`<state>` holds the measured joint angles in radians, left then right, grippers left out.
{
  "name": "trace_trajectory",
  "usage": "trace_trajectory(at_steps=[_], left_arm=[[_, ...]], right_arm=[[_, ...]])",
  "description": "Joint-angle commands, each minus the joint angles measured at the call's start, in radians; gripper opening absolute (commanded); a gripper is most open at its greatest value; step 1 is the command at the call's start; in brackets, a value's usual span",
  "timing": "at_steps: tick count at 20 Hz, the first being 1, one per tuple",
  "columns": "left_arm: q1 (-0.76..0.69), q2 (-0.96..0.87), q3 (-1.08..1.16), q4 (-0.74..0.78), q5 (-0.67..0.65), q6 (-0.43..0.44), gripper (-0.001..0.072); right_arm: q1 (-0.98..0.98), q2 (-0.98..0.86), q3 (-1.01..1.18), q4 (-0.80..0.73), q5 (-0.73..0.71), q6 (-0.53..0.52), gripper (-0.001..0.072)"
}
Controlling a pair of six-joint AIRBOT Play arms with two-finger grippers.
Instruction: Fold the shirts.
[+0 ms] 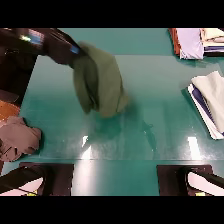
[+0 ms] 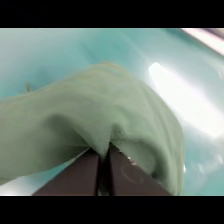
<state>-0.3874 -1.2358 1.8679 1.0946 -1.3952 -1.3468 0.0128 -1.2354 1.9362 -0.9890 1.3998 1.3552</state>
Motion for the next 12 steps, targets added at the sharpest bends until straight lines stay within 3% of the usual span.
trace_trajectory(at_steps=[1,3,5,12], left_arm=[[-0.058,-0.138,0.008,-0.015,-0.045,0.017,0.0035],[-0.058,-0.203,-0.010,-0.037,-0.036,-0.019,0.0561],[-0.055,-0.225,-0.067,-0.055,-0.029,-0.028,0.0502],[0.146,-0.214,-0.273,-0.019,-0.008,0.001,0.0502]], right_arm=[[0.000,0.000,0.010,0.000,0.025,0.000,0.0018],[0.000,0.000,0.010,-0.009,0.036,0.000,0.0018],[0.000,0.000,0.010,-0.008,0.038,0.000,0.0018],[0.000,-0.001,0.010,-0.008,0.042,0.000,0.0018]])
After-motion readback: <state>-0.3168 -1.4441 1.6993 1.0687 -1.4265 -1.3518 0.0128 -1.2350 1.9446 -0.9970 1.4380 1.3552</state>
